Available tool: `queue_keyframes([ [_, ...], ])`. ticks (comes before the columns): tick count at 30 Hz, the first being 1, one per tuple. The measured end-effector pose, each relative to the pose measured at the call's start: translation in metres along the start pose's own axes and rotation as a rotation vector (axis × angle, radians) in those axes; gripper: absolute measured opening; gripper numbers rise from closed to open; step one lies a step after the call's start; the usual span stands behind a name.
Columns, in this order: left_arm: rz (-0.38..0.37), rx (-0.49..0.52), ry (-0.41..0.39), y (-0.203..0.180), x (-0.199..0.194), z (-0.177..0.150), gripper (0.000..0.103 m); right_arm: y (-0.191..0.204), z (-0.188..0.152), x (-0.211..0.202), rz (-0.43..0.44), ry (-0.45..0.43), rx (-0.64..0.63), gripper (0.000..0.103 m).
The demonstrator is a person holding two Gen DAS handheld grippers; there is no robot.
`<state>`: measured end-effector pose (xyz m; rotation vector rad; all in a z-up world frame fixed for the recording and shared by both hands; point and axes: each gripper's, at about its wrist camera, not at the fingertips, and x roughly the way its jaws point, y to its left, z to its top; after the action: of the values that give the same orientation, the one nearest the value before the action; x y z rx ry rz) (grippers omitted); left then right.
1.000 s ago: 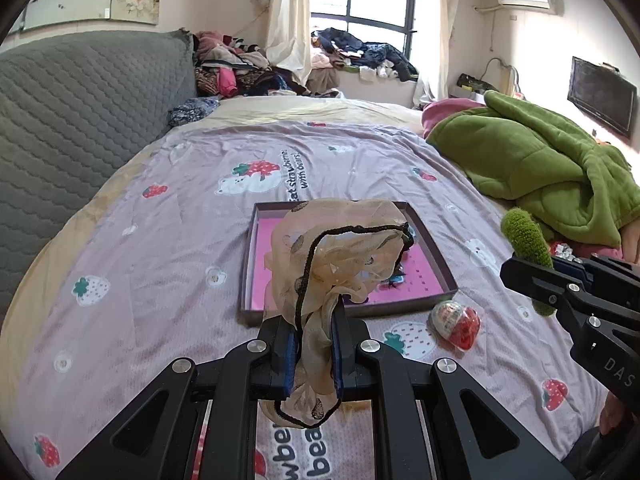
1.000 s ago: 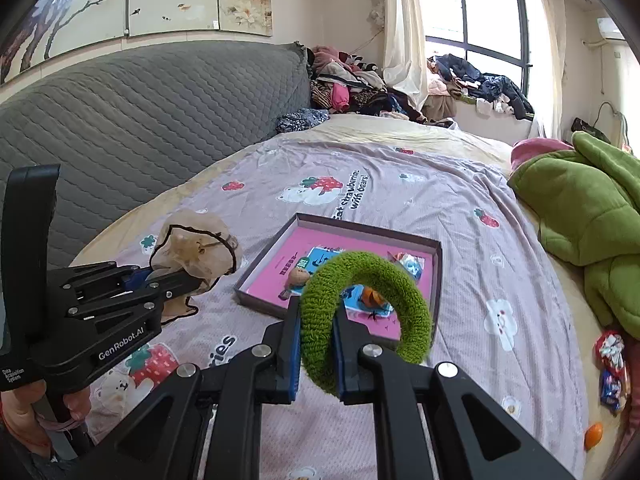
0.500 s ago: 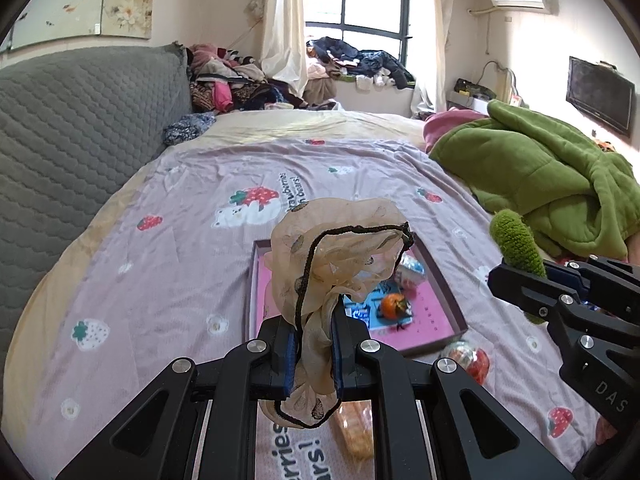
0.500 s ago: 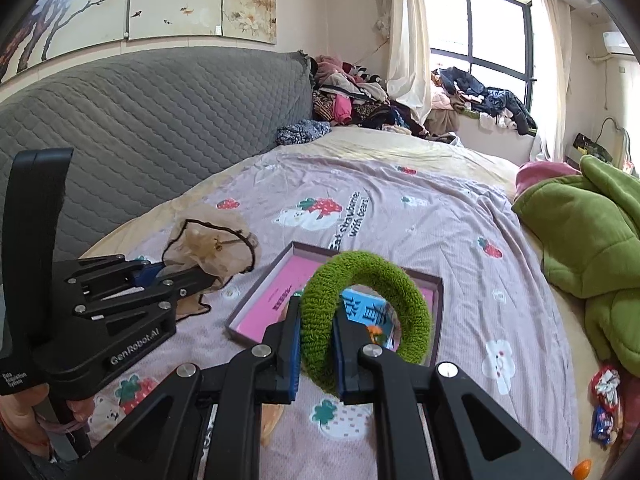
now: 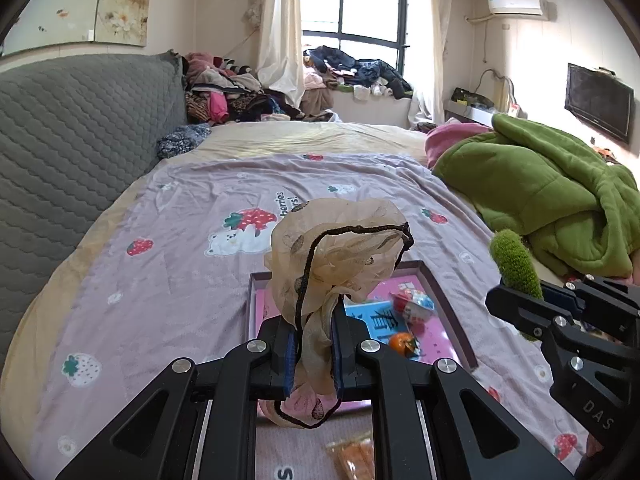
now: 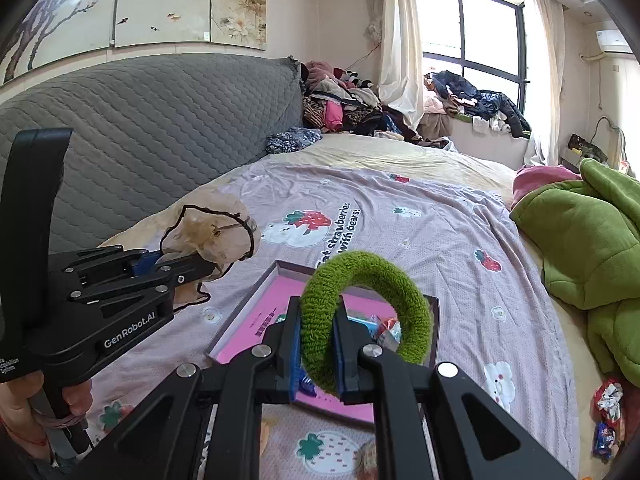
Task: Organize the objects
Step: 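Carry the scrunchie over the tray with the left tool while the right tool carries the ring alongside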
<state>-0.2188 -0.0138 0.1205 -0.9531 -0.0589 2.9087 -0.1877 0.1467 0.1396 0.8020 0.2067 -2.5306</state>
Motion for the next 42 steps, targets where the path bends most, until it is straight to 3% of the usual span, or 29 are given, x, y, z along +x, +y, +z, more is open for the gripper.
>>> queue_keyframes([
  [11, -0.008, -0.020, 0.071, 0.008, 0.067, -0.013, 0.014, -0.016, -0.010, 0.047, -0.007, 0.042, 0.028, 0.013],
  [26, -0.003, 0.001, 0.107, 0.014, 0.136, -0.040, 0.014, -0.015, -0.030, 0.099, 0.007, 0.071, 0.037, 0.013],
  [30, -0.003, 0.016, 0.121, 0.014, 0.152, -0.047, 0.014, -0.015, -0.039, 0.114, -0.022, 0.088, 0.010, 0.013],
  [38, -0.011, -0.001, 0.152, 0.022, 0.167, -0.054, 0.014, -0.016, -0.049, 0.145, 0.013, 0.119, 0.053, 0.013],
  [42, -0.014, -0.016, 0.175, 0.025, 0.175, -0.058, 0.014, -0.013, -0.057, 0.154, -0.021, 0.151, 0.021, 0.013],
])
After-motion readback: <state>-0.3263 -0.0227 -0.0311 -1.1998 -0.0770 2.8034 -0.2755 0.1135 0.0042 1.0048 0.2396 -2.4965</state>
